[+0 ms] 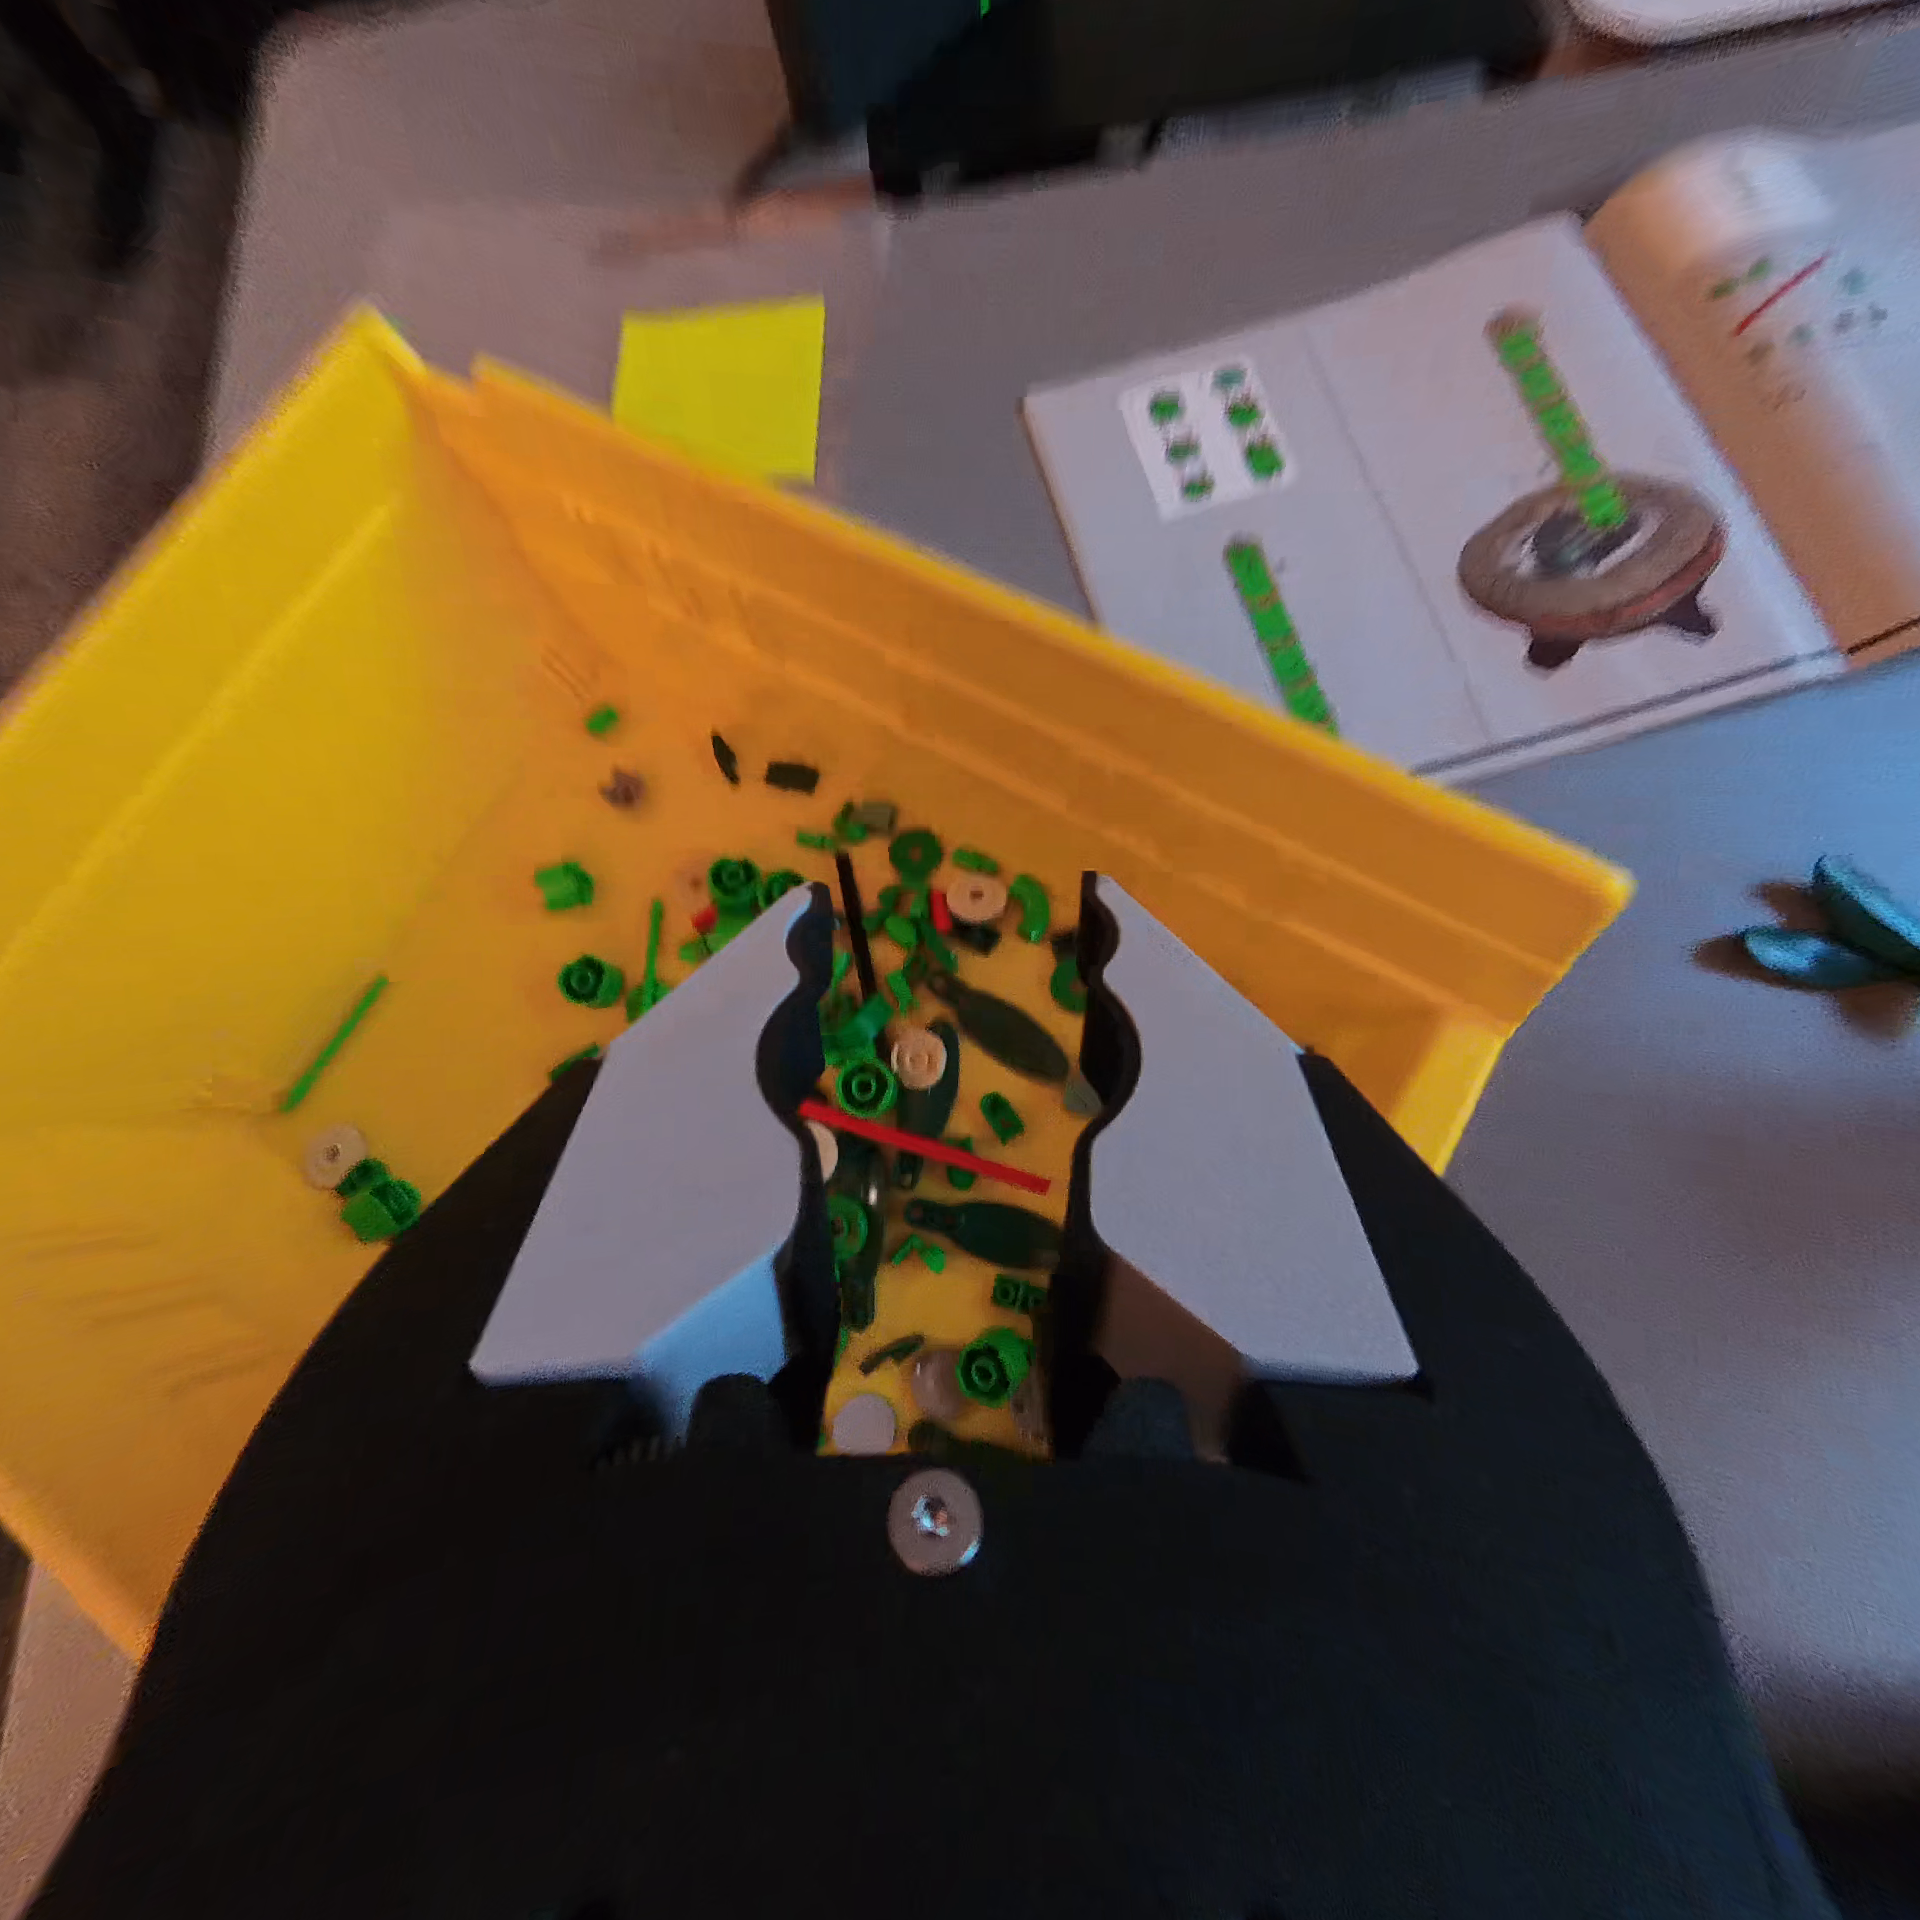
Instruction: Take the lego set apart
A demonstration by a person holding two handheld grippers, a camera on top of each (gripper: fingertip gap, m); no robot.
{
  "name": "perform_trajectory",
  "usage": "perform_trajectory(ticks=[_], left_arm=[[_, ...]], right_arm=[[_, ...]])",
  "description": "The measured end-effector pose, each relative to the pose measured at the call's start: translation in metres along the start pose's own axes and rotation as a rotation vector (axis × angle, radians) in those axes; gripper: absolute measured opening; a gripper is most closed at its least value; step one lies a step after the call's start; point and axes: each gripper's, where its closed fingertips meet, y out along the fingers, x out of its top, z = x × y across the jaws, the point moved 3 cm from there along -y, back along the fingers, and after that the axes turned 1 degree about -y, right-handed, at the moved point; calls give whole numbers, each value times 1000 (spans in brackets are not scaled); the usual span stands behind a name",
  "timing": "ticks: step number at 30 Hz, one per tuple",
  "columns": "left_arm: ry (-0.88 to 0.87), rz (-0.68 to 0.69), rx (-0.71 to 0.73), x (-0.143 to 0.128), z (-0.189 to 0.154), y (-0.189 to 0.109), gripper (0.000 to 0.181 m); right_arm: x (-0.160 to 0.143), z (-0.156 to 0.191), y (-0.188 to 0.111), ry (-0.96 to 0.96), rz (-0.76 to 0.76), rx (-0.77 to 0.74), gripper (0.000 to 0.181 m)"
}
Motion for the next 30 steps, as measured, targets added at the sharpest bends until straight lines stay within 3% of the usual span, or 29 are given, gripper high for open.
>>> perform_trajectory(ticks=[2, 3, 4, 6, 8, 13, 16, 21, 24, 30], left_arm=[[49, -189, -38, 26, -19, -18, 44], [88, -315, -145, 40, -42, -31, 37], [128, -430, -311, 49, -74, -46, 28], [211, -565, -736, 46, -140, -79, 26], [221, -497, -984, 34, -177, -89, 33], [113, -339, -1264, 22, -211, -80, 29], [62, -299, -1316, 20, -217, -77, 20], [116, -264, -1248, 12, -229, -69, 25], [111, -245, -1247, 9, -236, -67, 8], [172, -262, -1160, 8, -229, -66, 6]], right_arm=[[-1, -8, -1, 4, 1, -54, 3], [1, -13, -3, 2, -13, -97, 4], [6, -19, -7, 6, -49, -139, 3], [19, -27, -16, 60, -157, -183, 3], [27, -35, -26, 108, -229, -212, 3], [35, -38, -35, 110, -292, -236, 3], [35, -35, -33, 82, -272, -239, 3], [36, -33, -32, 70, -264, -230, 3], [35, -30, -30, 46, -241, -225, 3], [32, -27, -27, 64, -248, -209, 7]])
